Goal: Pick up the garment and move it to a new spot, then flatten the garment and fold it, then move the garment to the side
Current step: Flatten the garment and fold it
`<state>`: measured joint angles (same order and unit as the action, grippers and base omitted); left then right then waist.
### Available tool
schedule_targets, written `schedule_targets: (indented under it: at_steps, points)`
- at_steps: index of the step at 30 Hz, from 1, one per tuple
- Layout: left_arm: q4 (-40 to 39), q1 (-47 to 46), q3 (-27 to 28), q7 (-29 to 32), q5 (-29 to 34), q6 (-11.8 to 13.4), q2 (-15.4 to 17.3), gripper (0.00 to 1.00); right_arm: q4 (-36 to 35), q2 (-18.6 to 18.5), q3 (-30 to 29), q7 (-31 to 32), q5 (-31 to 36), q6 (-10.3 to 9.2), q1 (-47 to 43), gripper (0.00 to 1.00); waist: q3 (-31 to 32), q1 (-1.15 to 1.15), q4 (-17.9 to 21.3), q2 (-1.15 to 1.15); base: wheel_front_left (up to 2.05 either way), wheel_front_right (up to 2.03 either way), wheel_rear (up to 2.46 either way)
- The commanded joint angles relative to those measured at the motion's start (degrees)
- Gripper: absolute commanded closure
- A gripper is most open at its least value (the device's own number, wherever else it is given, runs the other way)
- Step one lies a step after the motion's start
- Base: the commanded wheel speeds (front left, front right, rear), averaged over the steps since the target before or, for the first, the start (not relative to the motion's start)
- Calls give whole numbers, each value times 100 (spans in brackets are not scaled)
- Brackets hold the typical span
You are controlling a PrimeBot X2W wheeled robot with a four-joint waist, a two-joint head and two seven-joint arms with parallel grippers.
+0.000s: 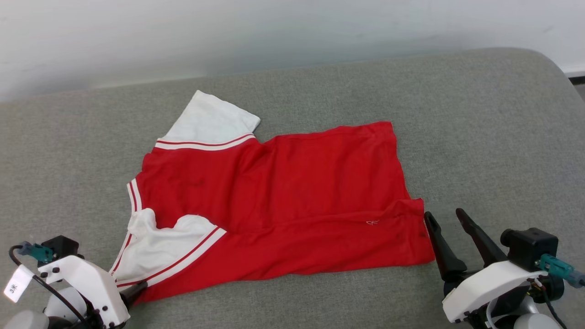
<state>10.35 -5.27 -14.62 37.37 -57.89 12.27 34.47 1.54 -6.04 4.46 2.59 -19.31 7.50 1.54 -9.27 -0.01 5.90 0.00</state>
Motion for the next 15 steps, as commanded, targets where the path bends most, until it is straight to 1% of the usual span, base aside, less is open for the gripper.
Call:
schedule_targets:
  at_steps: [1,2,3,4,5,7,10,13,15]
  points:
    - [177,8,-93,61,-72,2,-189,0,29,-49,-35,-5,-66,-2,66,0,-96,1,73,0,0,0,0]
    - [250,11,-93,83,-164,-24,-281,41,45,-60,-43,-5,-97,-2,81,0,-122,1,86,0,0,0,0]
    - [300,9,-110,109,-213,-65,-349,65,59,-73,-52,-10,-136,-2,103,0,-142,1,97,0,0,0,0]
    - [348,-3,-125,90,-225,-86,-397,97,91,-105,-66,11,-151,-2,118,0,-153,1,104,0,0,0,0]
    - [386,-12,-152,116,-264,-113,-450,100,121,-128,-65,39,-181,-2,138,0,-159,1,111,0,0,0,0]
    - [375,-53,-189,37,-213,-170,-481,100,182,-191,-93,107,-258,-2,181,0,-155,1,107,0,0,0,0]
    - [303,-101,-129,-204,-65,-221,-358,100,307,-303,-149,327,-375,-2,230,0,-65,1,81,0,0,0,0]
    - [124,-138,-81,-491,149,-231,-234,100,503,-456,-127,816,-542,-2,317,0,65,1,29,0,0,0,0]
    - [-30,-139,-65,-663,269,-242,-181,100,658,-542,-37,1333,-632,-2,359,0,160,1,-15,0,0,0,0]
